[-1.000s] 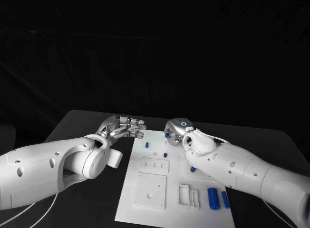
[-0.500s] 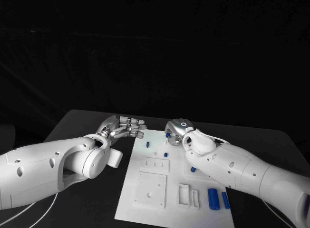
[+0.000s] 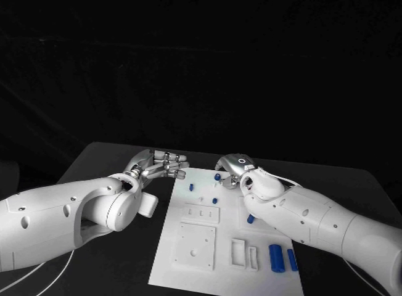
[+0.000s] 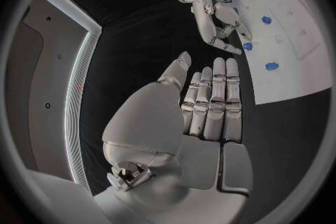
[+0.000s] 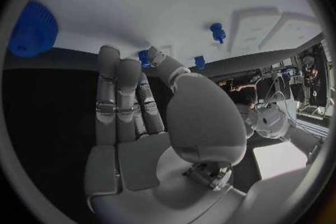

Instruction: Assemble the parts on the task board

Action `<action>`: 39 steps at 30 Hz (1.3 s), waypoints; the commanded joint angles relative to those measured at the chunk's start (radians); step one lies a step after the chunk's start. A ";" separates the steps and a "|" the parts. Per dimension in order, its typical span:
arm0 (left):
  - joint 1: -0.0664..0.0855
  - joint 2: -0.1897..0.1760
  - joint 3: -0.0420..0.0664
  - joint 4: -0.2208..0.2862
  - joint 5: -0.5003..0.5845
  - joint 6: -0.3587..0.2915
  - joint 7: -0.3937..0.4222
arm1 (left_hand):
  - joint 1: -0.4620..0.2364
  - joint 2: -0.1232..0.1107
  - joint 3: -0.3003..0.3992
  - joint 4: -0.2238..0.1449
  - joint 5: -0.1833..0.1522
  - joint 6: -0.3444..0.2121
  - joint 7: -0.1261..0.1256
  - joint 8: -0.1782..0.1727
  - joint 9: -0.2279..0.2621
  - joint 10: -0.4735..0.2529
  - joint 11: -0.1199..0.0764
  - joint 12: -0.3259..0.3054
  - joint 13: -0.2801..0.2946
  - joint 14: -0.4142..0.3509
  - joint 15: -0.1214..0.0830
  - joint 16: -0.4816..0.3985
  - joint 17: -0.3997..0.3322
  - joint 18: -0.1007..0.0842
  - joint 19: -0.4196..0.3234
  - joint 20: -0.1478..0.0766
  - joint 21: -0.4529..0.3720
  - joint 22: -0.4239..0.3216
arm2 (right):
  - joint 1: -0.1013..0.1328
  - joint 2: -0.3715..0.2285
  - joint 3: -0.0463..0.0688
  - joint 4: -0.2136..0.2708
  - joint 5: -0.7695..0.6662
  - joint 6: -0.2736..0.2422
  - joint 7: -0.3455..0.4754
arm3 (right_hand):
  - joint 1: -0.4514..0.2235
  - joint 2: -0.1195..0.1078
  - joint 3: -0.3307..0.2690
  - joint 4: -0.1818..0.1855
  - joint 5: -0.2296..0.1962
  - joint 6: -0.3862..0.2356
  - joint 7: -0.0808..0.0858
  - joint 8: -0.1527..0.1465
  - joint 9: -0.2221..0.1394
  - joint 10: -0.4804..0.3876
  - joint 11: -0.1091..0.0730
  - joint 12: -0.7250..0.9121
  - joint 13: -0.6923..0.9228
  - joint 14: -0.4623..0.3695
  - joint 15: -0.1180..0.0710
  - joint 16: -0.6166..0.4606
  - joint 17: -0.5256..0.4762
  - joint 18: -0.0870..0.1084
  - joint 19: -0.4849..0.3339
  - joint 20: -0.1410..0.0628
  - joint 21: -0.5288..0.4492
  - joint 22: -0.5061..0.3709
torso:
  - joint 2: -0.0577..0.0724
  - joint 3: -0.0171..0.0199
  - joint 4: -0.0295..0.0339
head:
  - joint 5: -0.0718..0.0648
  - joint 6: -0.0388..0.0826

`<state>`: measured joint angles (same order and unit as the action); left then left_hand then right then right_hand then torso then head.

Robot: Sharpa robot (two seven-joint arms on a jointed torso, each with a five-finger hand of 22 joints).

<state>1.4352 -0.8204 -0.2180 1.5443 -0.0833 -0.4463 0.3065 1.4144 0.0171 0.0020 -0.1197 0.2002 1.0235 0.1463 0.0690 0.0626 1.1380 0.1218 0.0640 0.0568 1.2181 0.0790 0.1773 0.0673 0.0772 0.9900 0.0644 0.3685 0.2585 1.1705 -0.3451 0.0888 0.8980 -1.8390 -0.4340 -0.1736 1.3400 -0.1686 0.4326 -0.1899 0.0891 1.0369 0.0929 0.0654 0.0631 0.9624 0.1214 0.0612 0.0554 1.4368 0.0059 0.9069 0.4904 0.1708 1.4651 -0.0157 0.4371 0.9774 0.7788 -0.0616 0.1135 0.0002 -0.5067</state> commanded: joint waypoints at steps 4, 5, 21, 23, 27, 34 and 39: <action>0.004 -0.007 0.001 0.000 -0.005 0.012 0.004 | -0.006 0.004 -0.007 -0.001 -0.004 -0.009 0.001 -0.003 0.001 -0.007 0.000 -0.004 0.001 -0.005 0.003 0.003 -0.001 -0.002 0.006 -0.002 -0.005 -0.001 | 0.001 -0.080 0.015 0.102 0.060 -0.046 0.017 | -0.040 0.007 0.082 -0.034 0.005 0.023 0.018 -0.004 -0.002 0.126 -0.021 -0.004 0.002 0.001 -0.009 -0.001 -0.002 -0.007 0.021 -0.008 -0.008 0.016 | -0.001 0.0021 -0.0080 | -0.015 0.007; 0.004 -0.008 0.001 0.000 -0.005 0.012 0.004 | -0.006 0.004 -0.007 -0.001 -0.004 -0.009 0.001 -0.003 0.001 -0.007 0.000 -0.004 0.001 -0.005 0.003 0.003 -0.001 -0.002 0.006 -0.002 -0.005 -0.001 | 0.001 -0.101 0.022 0.125 0.071 -0.047 0.017 | -0.047 0.008 0.092 -0.035 0.006 0.031 0.024 -0.003 -0.001 0.143 -0.025 -0.003 0.002 0.001 -0.011 -0.001 -0.001 -0.009 0.020 -0.009 -0.008 0.018 | -0.001 0.0029 -0.0103 | -0.019 0.007; 0.007 -0.024 0.001 -0.011 -0.005 0.016 0.007 | -0.005 0.005 -0.009 -0.001 -0.004 -0.008 0.001 -0.002 0.001 -0.007 0.000 -0.003 0.002 -0.005 0.003 0.003 -0.001 -0.002 0.007 -0.002 -0.006 -0.002 | 0.002 -0.368 0.100 0.336 0.196 0.089 0.013 | -0.080 0.003 -0.047 0.028 0.082 0.043 0.020 -0.003 0.000 0.376 -0.087 -0.001 0.009 0.002 -0.058 0.008 0.027 -0.046 0.029 -0.057 0.002 0.057 | -0.004 0.0172 -0.0461 | -0.045 0.021; 0.007 -0.024 0.000 -0.012 -0.005 0.018 0.006 | -0.005 0.005 -0.009 -0.001 -0.004 -0.008 0.001 -0.002 0.001 -0.007 0.000 -0.003 0.002 -0.005 0.003 0.003 -0.001 -0.002 0.007 -0.002 -0.006 -0.002 | 0.002 -0.374 0.102 0.328 0.191 0.107 0.013 | -0.067 -0.006 -0.122 0.032 0.080 0.045 0.004 -0.001 0.000 0.521 -0.133 0.086 0.078 0.006 -0.089 0.017 0.038 -0.067 0.037 -0.082 0.045 0.084 | -0.004 0.0185 -0.0458 | -0.048 0.020; 0.007 -0.023 0.000 -0.013 -0.005 0.020 0.006 | -0.005 0.005 -0.009 -0.001 -0.004 -0.008 0.001 -0.002 0.001 -0.007 0.000 -0.003 0.002 -0.005 0.003 0.003 -0.001 -0.002 0.007 -0.002 -0.006 -0.002 | 0.002 -0.371 0.104 0.301 0.194 0.141 0.017 | -0.021 0.035 -0.313 0.069 0.117 0.012 0.000 -0.001 0.000 0.248 -0.140 0.684 0.701 -0.012 -0.097 0.069 0.121 -0.096 0.036 -0.099 0.175 0.182 | -0.003 0.0211 -0.0454 | -0.050 0.021; 0.006 -0.019 -0.001 -0.018 -0.005 0.023 0.005 | -0.003 0.007 -0.010 -0.002 -0.004 -0.008 0.001 -0.003 0.001 -0.007 0.000 -0.003 0.001 -0.005 0.003 0.002 -0.001 -0.002 0.007 -0.002 -0.006 -0.003 | 0.002 -0.335 0.104 0.247 0.201 0.189 0.027 | -0.015 0.018 -0.340 0.121 0.143 -0.022 0.000 -0.002 0.000 0.305 -0.139 1.031 1.078 -0.008 -0.091 0.181 0.403 -0.086 0.038 -0.090 0.367 0.342 | -0.001 0.0201 -0.0422 | -0.055 0.017; 0.006 -0.015 -0.001 -0.022 -0.005 0.026 0.005 | -0.003 0.007 -0.010 -0.002 -0.004 -0.008 0.001 -0.003 0.001 -0.007 0.000 -0.003 0.001 -0.005 0.003 0.002 -0.001 -0.002 0.007 -0.002 -0.006 -0.003 | 0.002 -0.297 0.103 0.194 0.210 0.210 0.039 | -0.015 0.018 -0.340 0.129 0.154 -0.023 0.000 -0.003 0.000 0.324 -0.140 1.067 1.132 0.003 -0.090 0.181 0.474 -0.088 0.043 -0.089 0.388 0.390 | 0.003 0.0245 -0.0383 | -0.061 0.013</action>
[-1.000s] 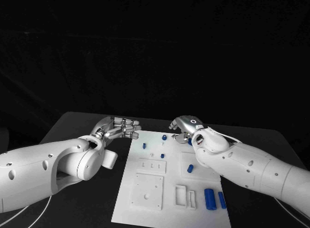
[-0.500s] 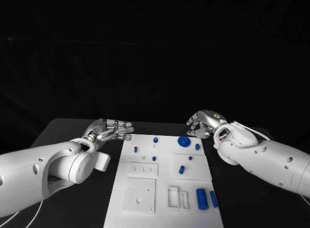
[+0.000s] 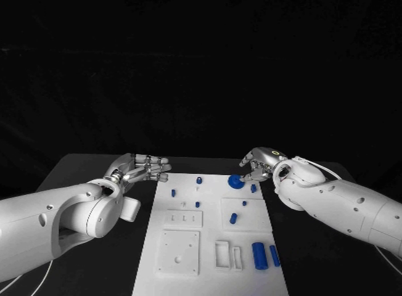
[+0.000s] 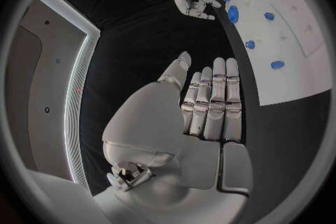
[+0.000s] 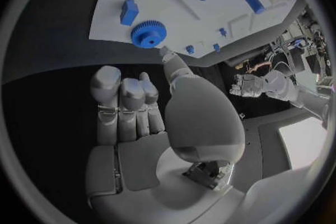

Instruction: Assemble the parts on the task board

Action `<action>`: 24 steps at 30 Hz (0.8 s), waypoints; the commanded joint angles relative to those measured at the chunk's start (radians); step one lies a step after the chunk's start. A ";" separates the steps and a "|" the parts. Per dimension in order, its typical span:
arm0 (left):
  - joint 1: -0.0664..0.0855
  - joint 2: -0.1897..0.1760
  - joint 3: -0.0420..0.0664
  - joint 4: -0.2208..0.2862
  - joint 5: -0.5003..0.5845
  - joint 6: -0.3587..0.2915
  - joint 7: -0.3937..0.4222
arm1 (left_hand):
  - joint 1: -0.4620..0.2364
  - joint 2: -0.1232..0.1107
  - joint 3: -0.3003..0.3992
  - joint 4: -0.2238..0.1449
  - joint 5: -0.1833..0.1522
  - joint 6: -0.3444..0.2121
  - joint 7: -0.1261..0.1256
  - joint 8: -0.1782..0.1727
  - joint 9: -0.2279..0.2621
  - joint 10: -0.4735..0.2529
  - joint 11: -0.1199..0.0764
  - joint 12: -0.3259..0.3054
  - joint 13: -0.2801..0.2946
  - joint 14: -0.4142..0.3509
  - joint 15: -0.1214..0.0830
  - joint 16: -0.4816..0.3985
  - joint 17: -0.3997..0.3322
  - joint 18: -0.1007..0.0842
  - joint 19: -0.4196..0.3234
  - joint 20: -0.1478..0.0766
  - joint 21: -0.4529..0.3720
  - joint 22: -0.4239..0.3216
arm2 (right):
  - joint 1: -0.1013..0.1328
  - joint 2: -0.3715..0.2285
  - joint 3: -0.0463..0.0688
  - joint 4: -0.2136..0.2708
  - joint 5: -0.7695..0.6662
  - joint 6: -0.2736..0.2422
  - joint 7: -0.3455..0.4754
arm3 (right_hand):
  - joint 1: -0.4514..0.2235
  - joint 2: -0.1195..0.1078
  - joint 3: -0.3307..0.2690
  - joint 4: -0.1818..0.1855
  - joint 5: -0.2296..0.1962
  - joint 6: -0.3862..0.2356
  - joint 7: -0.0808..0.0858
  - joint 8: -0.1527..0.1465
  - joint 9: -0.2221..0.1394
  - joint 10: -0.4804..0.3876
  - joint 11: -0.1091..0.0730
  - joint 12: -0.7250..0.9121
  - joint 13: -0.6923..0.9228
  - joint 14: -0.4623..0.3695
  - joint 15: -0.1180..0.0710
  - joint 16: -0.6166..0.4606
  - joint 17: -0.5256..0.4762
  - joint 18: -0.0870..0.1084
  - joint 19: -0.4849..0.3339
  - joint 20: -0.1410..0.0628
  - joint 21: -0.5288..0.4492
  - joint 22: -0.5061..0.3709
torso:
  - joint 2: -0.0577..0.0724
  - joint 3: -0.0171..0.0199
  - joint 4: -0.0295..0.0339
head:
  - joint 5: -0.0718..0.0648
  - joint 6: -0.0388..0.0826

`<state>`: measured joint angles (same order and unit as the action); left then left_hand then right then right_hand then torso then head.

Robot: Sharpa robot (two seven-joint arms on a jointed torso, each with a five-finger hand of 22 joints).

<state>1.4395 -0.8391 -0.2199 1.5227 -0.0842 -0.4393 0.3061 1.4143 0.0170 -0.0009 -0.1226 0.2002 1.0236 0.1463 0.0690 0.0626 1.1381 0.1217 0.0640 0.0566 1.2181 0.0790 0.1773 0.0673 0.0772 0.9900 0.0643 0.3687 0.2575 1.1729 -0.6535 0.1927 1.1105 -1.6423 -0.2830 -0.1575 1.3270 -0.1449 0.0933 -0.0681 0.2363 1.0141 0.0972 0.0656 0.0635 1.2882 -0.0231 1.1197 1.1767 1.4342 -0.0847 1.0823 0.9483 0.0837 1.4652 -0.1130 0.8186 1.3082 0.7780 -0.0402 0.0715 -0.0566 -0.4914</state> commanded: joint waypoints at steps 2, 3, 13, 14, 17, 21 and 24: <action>0.002 0.005 0.000 -0.001 -0.005 0.020 0.005 | -0.003 0.007 -0.007 0.001 -0.004 -0.008 0.001 -0.003 0.001 -0.007 0.000 -0.003 0.002 -0.005 0.003 0.002 -0.001 -0.002 0.007 -0.002 -0.006 -0.002 | 0.000 0.025 -0.002 -0.037 0.019 0.065 0.027 | -0.002 -0.004 -0.002 0.007 0.013 0.000 -0.005 -0.003 -0.001 0.001 0.005 0.010 0.015 0.008 0.000 0.007 0.024 0.000 0.045 0.008 0.007 0.066 | 0.005 0.0037 0.0056 | -0.007 -0.003; 0.002 0.006 0.000 -0.002 -0.006 0.021 0.005 | -0.003 0.007 -0.007 0.001 -0.004 -0.008 0.001 -0.003 0.001 -0.007 0.000 -0.003 0.002 -0.005 0.003 0.002 -0.001 -0.002 0.007 -0.002 -0.006 -0.002 | 0.000 0.036 -0.002 -0.053 0.024 0.070 0.031 | -0.005 -0.001 0.001 0.005 0.015 0.007 -0.005 -0.003 -0.001 0.006 0.005 0.022 0.027 0.009 0.000 0.010 0.036 -0.001 0.047 0.008 0.010 0.077 | 0.006 0.0046 0.0059 | -0.007 -0.003; 0.002 0.008 0.000 -0.004 -0.010 0.022 0.004 | -0.003 0.007 -0.007 0.001 -0.004 -0.008 0.001 -0.003 0.001 -0.007 0.000 -0.003 0.002 -0.005 0.003 0.002 -0.001 -0.002 0.007 -0.002 -0.006 -0.002 | -0.001 0.068 -0.006 -0.105 0.035 0.086 0.043 | -0.010 0.007 0.010 -0.003 0.031 0.025 -0.007 -0.003 -0.001 0.007 0.005 0.024 0.031 0.010 0.002 0.011 0.045 -0.004 0.049 0.009 0.014 0.090 | 0.008 0.0059 0.0063 | -0.004 -0.007; 0.002 0.008 0.000 -0.004 -0.010 0.022 0.004 | -0.003 0.007 -0.007 0.001 -0.004 -0.008 0.001 -0.003 0.001 -0.007 0.000 -0.003 0.002 -0.005 0.003 0.002 -0.001 -0.002 0.007 -0.002 -0.006 -0.002 | -0.001 0.070 -0.006 -0.110 0.035 0.088 0.043 | -0.016 0.009 0.016 -0.010 0.030 0.027 -0.007 -0.003 -0.001 0.008 0.005 0.025 0.033 0.011 0.002 0.012 0.050 -0.004 0.050 0.009 0.012 0.094 | 0.008 0.0058 0.0055 | -0.003 -0.008; 0.002 0.008 0.000 -0.005 -0.011 0.022 0.004 | -0.003 0.007 -0.007 0.001 -0.004 -0.008 0.001 -0.003 0.001 -0.007 0.000 -0.003 0.002 -0.005 0.003 0.002 -0.001 -0.002 0.007 -0.002 -0.006 -0.002 | -0.001 0.075 -0.007 -0.121 0.036 0.093 0.044 | -0.016 0.012 0.019 -0.012 0.031 0.033 -0.007 -0.003 0.000 0.007 0.006 0.024 0.033 0.011 0.003 0.012 0.051 -0.004 0.050 0.010 0.013 0.095 | 0.008 0.0056 0.0056 | -0.004 -0.008; 0.002 0.009 0.000 -0.005 -0.011 0.023 0.004 | -0.003 0.007 -0.007 0.001 -0.004 -0.008 0.001 -0.003 0.001 -0.007 0.000 -0.003 0.002 -0.005 0.003 0.002 -0.001 -0.002 0.007 -0.002 -0.006 -0.002 | -0.001 0.080 -0.009 -0.131 0.036 0.100 0.047 | -0.020 0.016 0.023 -0.014 0.031 0.040 -0.007 -0.003 0.000 0.007 0.007 0.025 0.033 0.012 0.004 0.013 0.054 -0.004 0.050 0.011 0.014 0.096 | 0.007 0.0061 0.0062 | -0.002 -0.010; 0.002 0.010 0.000 -0.006 -0.011 0.023 0.003 | -0.003 0.007 -0.007 0.001 -0.004 -0.008 0.001 -0.003 0.001 -0.007 0.000 -0.003 0.002 -0.005 0.003 0.002 -0.001 -0.002 0.007 -0.002 -0.006 -0.002 | -0.001 0.083 -0.010 -0.134 0.036 0.105 0.049 | -0.026 0.020 0.034 -0.022 0.027 0.046 -0.007 -0.003 -0.001 0.008 0.007 0.026 0.035 0.012 0.005 0.013 0.057 -0.004 0.051 0.012 0.016 0.096 | 0.007 0.0067 0.0059 | -0.002 -0.012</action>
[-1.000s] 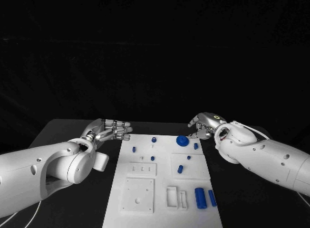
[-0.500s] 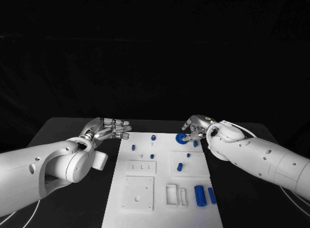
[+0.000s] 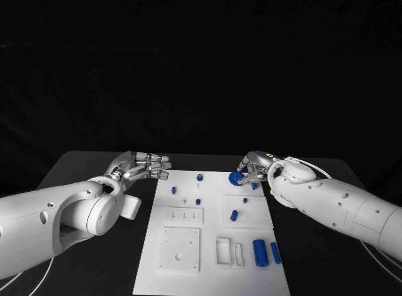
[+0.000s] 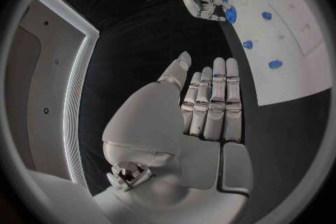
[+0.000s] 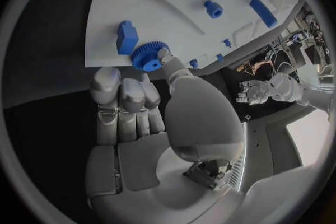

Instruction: Assemble the parts on the task board

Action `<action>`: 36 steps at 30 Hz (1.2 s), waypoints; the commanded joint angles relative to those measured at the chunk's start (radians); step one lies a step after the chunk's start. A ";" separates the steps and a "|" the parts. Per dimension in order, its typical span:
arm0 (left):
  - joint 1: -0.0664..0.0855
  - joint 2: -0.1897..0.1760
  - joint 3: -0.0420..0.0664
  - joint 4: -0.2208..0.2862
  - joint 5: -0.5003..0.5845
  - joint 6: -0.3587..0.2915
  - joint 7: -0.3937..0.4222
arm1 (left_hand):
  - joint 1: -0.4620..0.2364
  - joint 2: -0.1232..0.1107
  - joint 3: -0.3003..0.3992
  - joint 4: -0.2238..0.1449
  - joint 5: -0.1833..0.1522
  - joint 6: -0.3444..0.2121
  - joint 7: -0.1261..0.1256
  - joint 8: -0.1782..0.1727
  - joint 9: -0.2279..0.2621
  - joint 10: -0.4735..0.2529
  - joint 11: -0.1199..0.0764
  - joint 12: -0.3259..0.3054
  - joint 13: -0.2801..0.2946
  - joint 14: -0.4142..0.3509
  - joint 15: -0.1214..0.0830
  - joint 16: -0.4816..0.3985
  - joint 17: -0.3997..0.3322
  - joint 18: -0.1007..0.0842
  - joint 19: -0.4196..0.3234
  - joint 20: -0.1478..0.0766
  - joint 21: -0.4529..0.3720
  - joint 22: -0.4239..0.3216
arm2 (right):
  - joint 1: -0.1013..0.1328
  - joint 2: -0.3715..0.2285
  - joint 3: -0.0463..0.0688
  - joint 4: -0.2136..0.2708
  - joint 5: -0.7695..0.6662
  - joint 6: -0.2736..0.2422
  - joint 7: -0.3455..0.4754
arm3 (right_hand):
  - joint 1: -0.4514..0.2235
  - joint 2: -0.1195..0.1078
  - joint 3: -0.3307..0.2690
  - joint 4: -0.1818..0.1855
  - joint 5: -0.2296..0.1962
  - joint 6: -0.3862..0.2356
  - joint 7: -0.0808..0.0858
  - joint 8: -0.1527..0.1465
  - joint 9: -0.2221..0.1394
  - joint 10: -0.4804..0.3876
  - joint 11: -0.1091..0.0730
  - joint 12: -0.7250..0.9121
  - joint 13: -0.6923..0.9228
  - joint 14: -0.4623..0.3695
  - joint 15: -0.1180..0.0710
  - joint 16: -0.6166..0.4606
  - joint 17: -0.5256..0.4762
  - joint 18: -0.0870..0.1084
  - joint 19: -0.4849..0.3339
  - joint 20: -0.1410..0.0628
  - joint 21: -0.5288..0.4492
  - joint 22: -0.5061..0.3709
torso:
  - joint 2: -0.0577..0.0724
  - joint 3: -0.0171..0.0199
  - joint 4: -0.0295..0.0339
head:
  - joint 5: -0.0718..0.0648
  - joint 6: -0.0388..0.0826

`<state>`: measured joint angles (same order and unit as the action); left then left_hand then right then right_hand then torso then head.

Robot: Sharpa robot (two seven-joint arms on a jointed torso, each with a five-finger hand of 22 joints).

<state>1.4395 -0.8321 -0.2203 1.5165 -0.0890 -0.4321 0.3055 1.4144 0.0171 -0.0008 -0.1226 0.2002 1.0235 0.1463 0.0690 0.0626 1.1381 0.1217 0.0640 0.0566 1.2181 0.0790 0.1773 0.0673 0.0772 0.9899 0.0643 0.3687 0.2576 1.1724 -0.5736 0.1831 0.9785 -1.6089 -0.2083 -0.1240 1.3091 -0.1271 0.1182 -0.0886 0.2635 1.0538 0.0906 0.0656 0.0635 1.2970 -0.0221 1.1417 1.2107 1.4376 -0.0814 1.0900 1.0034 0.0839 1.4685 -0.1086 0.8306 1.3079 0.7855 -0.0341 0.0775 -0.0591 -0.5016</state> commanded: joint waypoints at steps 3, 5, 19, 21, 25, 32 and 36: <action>0.002 0.003 0.001 0.000 -0.007 0.015 0.004 | -0.003 0.007 -0.008 0.001 -0.004 -0.008 0.001 -0.003 0.001 -0.008 0.000 -0.003 0.002 -0.005 0.003 0.002 -0.001 -0.002 0.007 -0.002 -0.007 -0.002 | -0.001 0.005 -0.002 -0.005 0.005 0.034 0.018 | -0.013 0.006 0.019 -0.007 -0.005 0.009 -0.002 -0.004 -0.001 0.000 0.006 0.005 0.002 0.009 0.001 0.005 0.002 -0.005 0.048 0.007 0.004 0.097 | -0.001 0.0006 -0.0004 | 0.000 -0.003; 0.002 0.003 0.001 0.000 -0.007 0.015 0.004 | -0.003 0.008 -0.010 0.001 -0.004 -0.008 0.001 -0.002 0.001 -0.009 0.000 -0.003 0.002 -0.005 0.003 0.002 -0.001 -0.002 0.006 -0.002 -0.007 -0.002 | -0.001 0.008 -0.003 -0.007 0.006 0.037 0.020 | -0.019 0.008 0.028 -0.013 -0.007 0.012 -0.002 -0.003 -0.001 -0.001 0.006 0.005 0.002 0.009 0.001 0.004 0.003 -0.005 0.047 0.008 0.004 0.097 | -0.001 0.0001 0.0000 | 0.001 -0.002; 0.002 0.003 0.001 0.001 -0.007 0.016 0.002 | -0.003 0.008 -0.010 0.001 -0.004 -0.008 0.001 -0.002 0.001 -0.009 0.000 -0.003 0.002 -0.005 0.003 0.002 -0.001 -0.002 0.006 -0.002 -0.007 -0.002 | -0.001 0.016 -0.010 -0.015 0.011 0.070 0.019 | -0.036 0.017 0.043 -0.021 0.024 0.018 -0.003 -0.004 -0.001 0.008 0.006 0.023 0.019 0.011 0.002 0.014 0.017 -0.008 0.047 0.008 0.015 0.099 | -0.001 -0.0001 -0.0001 | 0.004 -0.009; 0.002 0.003 0.001 0.001 -0.007 0.016 0.002 | -0.003 0.008 -0.010 0.001 -0.004 -0.008 0.001 -0.002 0.001 -0.009 0.000 -0.003 0.002 -0.005 0.003 0.002 -0.001 -0.002 0.006 -0.002 -0.007 -0.002 | -0.001 0.016 -0.011 -0.016 0.010 0.079 0.016 | -0.039 0.016 0.042 -0.021 0.034 0.018 -0.002 -0.004 -0.001 0.008 0.007 0.024 0.019 0.011 0.003 0.015 0.018 -0.008 0.047 0.008 0.016 0.100 | -0.001 0.0000 -0.0001 | 0.004 -0.010; 0.002 0.003 0.001 0.001 -0.007 0.016 0.001 | -0.003 0.008 -0.010 0.001 -0.004 -0.008 0.001 -0.002 0.001 -0.009 0.000 -0.003 0.002 -0.005 0.003 0.002 -0.001 -0.002 0.006 -0.002 -0.007 -0.002 | -0.001 0.015 -0.013 -0.016 0.007 0.092 0.012 | -0.042 0.021 0.048 -0.027 0.074 0.026 0.000 -0.004 -0.001 0.008 0.010 0.026 0.021 0.011 0.005 0.019 0.023 -0.007 0.046 0.010 0.018 0.100 | -0.001 -0.0002 -0.0008 | 0.005 -0.012; 0.002 0.004 0.001 0.001 -0.009 0.018 0.000 | -0.003 0.008 -0.010 0.001 -0.004 -0.008 0.001 -0.002 0.001 -0.009 0.000 -0.003 0.002 -0.005 0.003 0.002 -0.001 -0.002 0.006 -0.002 -0.007 -0.002 | -0.001 0.014 -0.018 -0.011 -0.013 0.103 0.003 | -0.061 0.017 0.078 -0.040 0.189 0.028 0.002 -0.004 -0.001 0.011 0.011 0.033 0.028 0.011 0.006 0.022 0.029 -0.007 0.045 0.012 0.025 0.101 | -0.001 -0.0002 0.0003 | 0.006 -0.013; 0.002 0.005 0.001 0.001 -0.009 0.018 0.000 | -0.003 0.008 -0.010 0.001 -0.004 -0.008 0.001 -0.002 0.001 -0.009 0.000 -0.003 0.002 -0.005 0.003 0.002 -0.001 -0.002 0.006 -0.002 -0.007 -0.002 | -0.001 0.013 -0.021 -0.001 -0.037 0.083 -0.004 | -0.081 0.009 0.122 -0.048 0.246 0.040 0.003 -0.004 -0.001 0.016 0.011 0.043 0.037 0.011 0.007 0.025 0.035 -0.006 0.046 0.012 0.032 0.101 | -0.002 0.0002 0.0001 | 0.008 -0.014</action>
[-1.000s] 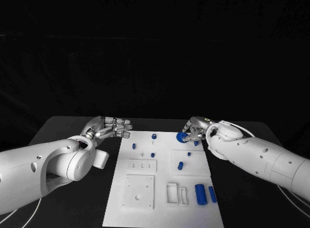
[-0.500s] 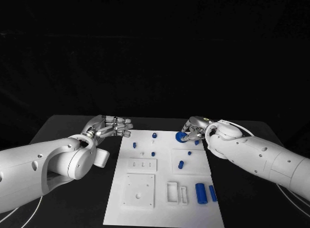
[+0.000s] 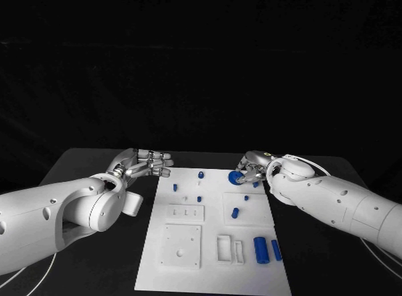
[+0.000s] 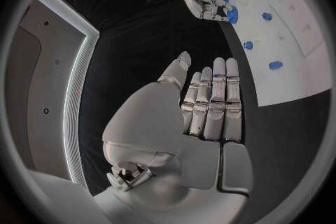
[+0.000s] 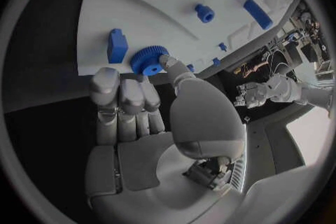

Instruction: Assemble the parts on the task board

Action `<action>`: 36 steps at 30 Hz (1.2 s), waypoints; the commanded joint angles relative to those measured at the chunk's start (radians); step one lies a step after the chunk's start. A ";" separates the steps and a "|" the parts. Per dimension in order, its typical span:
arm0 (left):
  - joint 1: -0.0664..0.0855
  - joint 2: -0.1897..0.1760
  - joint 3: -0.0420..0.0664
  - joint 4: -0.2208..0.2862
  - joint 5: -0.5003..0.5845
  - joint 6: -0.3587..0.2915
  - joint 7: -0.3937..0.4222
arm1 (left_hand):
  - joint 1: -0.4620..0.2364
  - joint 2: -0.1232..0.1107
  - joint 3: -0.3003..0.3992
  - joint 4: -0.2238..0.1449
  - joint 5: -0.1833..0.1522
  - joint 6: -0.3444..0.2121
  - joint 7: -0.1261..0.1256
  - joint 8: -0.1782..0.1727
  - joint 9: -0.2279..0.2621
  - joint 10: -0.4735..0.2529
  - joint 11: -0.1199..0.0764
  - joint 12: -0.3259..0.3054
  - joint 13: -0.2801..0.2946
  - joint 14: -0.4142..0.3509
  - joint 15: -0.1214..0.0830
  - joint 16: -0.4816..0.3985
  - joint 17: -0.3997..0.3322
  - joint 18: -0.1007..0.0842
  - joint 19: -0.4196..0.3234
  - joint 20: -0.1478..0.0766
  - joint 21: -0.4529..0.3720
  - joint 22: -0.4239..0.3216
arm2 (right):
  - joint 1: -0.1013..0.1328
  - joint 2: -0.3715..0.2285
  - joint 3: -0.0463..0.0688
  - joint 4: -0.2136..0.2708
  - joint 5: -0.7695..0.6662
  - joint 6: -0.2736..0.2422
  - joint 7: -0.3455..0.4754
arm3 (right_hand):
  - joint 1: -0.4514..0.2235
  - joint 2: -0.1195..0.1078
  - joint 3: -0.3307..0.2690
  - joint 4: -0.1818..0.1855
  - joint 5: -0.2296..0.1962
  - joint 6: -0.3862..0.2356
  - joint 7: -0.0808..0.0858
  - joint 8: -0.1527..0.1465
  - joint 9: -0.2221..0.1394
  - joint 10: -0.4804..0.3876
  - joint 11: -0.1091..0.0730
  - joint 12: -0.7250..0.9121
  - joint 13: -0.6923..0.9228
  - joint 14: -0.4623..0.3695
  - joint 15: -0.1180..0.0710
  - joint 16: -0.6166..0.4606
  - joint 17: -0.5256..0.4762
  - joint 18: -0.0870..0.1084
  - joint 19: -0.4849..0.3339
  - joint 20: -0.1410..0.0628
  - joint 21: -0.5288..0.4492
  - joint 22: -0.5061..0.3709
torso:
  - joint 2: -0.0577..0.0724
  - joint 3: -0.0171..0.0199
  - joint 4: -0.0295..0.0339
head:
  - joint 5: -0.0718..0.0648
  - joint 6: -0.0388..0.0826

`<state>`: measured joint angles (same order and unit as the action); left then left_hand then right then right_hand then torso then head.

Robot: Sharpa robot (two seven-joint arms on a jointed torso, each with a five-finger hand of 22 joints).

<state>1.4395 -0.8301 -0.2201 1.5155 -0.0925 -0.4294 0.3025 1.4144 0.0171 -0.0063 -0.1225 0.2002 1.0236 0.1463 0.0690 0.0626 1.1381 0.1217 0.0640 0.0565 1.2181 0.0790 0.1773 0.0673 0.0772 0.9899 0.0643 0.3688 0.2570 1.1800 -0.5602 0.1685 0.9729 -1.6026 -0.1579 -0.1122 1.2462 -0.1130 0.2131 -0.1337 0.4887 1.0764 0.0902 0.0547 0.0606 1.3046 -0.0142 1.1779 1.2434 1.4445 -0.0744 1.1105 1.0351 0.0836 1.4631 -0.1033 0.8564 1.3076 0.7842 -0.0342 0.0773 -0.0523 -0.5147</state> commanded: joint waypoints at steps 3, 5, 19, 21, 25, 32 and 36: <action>0.002 0.003 0.001 0.003 -0.006 0.015 0.003 | -0.003 0.008 -0.004 0.001 -0.004 -0.008 0.001 -0.002 0.001 -0.009 0.000 -0.003 0.002 -0.005 0.003 0.002 -0.001 -0.002 0.006 -0.002 -0.007 -0.001 | -0.008 -0.001 -0.009 0.016 -0.059 0.013 -0.023 | -0.028 -0.010 0.055 -0.004 0.044 0.030 0.003 0.007 0.002 0.012 0.003 0.013 0.009 0.005 0.000 0.006 0.005 -0.007 0.052 0.007 0.014 0.103 | -0.001 0.0000 0.0006 | 0.003 -0.001; 0.002 0.003 0.001 0.003 -0.006 0.015 0.003 | -0.003 0.008 -0.004 0.001 -0.004 -0.008 0.001 -0.002 0.001 -0.009 0.000 -0.003 0.002 -0.005 0.003 0.002 -0.001 -0.002 0.006 -0.002 -0.007 -0.001 | -0.008 -0.001 -0.010 0.024 -0.070 0.001 -0.027 | -0.035 -0.013 0.075 -0.005 0.061 0.037 0.000 0.007 0.002 0.014 0.002 0.015 0.011 0.005 -0.001 0.006 0.006 -0.007 0.052 0.006 0.017 0.104 | 0.000 -0.0001 0.0007 | 0.004 -0.001; 0.002 -0.001 0.001 0.004 -0.008 0.014 0.004 | -0.003 0.008 -0.004 0.001 -0.004 -0.008 0.001 -0.002 0.001 -0.009 0.000 -0.003 0.002 -0.005 0.003 0.002 -0.001 -0.002 0.006 -0.002 -0.007 -0.001 | -0.008 -0.025 -0.013 0.143 -0.125 -0.146 -0.083 | -0.051 -0.028 0.113 0.019 0.064 0.065 -0.009 0.007 0.002 0.026 -0.004 0.023 0.021 0.006 -0.008 0.009 0.009 -0.010 0.054 -0.001 0.038 0.107 | -0.001 0.0002 -0.0001 | 0.019 0.003; 0.002 -0.002 0.001 0.004 -0.009 0.013 0.004 | -0.003 0.008 -0.004 0.001 -0.004 -0.008 0.001 -0.002 0.001 -0.009 0.000 -0.003 0.002 -0.005 0.003 0.002 -0.001 -0.002 0.006 -0.002 -0.007 -0.001 | -0.008 -0.031 -0.013 0.165 -0.131 -0.159 -0.090 | -0.049 -0.030 0.113 0.023 0.060 0.066 -0.009 0.007 0.002 0.027 -0.004 0.023 0.021 0.006 -0.009 0.009 0.008 -0.010 0.055 -0.001 0.043 0.108 | -0.001 0.0004 -0.0006 | 0.022 0.004; 0.002 -0.003 0.001 0.005 -0.010 0.012 0.005 | -0.003 0.008 -0.004 0.001 -0.004 -0.008 0.001 -0.002 0.001 -0.009 0.000 -0.003 0.002 -0.005 0.003 0.002 -0.001 -0.002 0.006 -0.002 -0.007 -0.001 | -0.008 -0.040 -0.012 0.213 -0.152 -0.182 -0.103 | -0.048 -0.032 0.113 0.028 0.051 0.070 -0.011 0.007 0.002 0.028 -0.005 0.024 0.022 0.006 -0.010 0.010 0.010 -0.010 0.055 -0.002 0.045 0.108 | -0.001 0.0000 -0.0014 | 0.026 0.006; 0.002 -0.004 0.001 0.007 -0.011 0.011 0.005 | -0.003 0.008 -0.004 0.001 -0.004 -0.008 0.001 -0.002 0.001 -0.009 0.000 -0.003 0.002 -0.005 0.003 0.002 -0.001 -0.002 0.006 -0.002 -0.007 -0.001 | -0.008 -0.019 -0.013 0.257 -0.188 -0.192 -0.118 | -0.041 -0.040 0.118 0.045 0.033 0.070 -0.011 0.007 0.002 0.029 -0.004 0.021 0.022 0.006 -0.009 0.009 0.008 -0.011 0.055 -0.002 0.049 0.108 | 0.000 0.0000 -0.0009 | 0.031 0.010; 0.002 -0.003 0.001 0.007 -0.011 0.012 0.004 | -0.003 0.008 -0.004 0.001 -0.004 -0.008 0.001 -0.002 0.001 -0.009 0.000 -0.003 0.002 -0.005 0.003 0.002 -0.001 -0.002 0.006 -0.002 -0.007 -0.001 | -0.008 0.009 -0.020 0.257 -0.210 -0.192 -0.123 | -0.038 -0.041 0.119 0.049 0.024 0.070 -0.011 0.007 0.002 0.028 -0.004 0.020 0.021 0.006 -0.009 0.008 0.006 -0.011 0.055 -0.002 0.049 0.108 | 0.000 -0.0001 0.0021 | 0.031 0.011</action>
<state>1.4395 -0.8346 -0.2200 1.5197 -0.0981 -0.4286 0.3013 1.4143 0.0170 -0.0063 -0.1226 0.2002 1.0235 0.1463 0.0690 0.0625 1.1381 0.1217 0.0640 0.0572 1.2181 0.0790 0.1773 0.0673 0.0773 0.9899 0.0643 0.3688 0.2572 1.1723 -0.5568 0.1499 1.2283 -1.7610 -0.3310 -0.2163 1.1992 -0.1519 0.3346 -0.0892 0.5150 1.1200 0.0788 0.0565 0.0640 1.3282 -0.0194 1.1952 1.2650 1.4510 -0.0802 1.1151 1.0417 0.0825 1.4632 -0.1033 0.9018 1.3074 0.7838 -0.0341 0.0769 -0.0213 -0.5039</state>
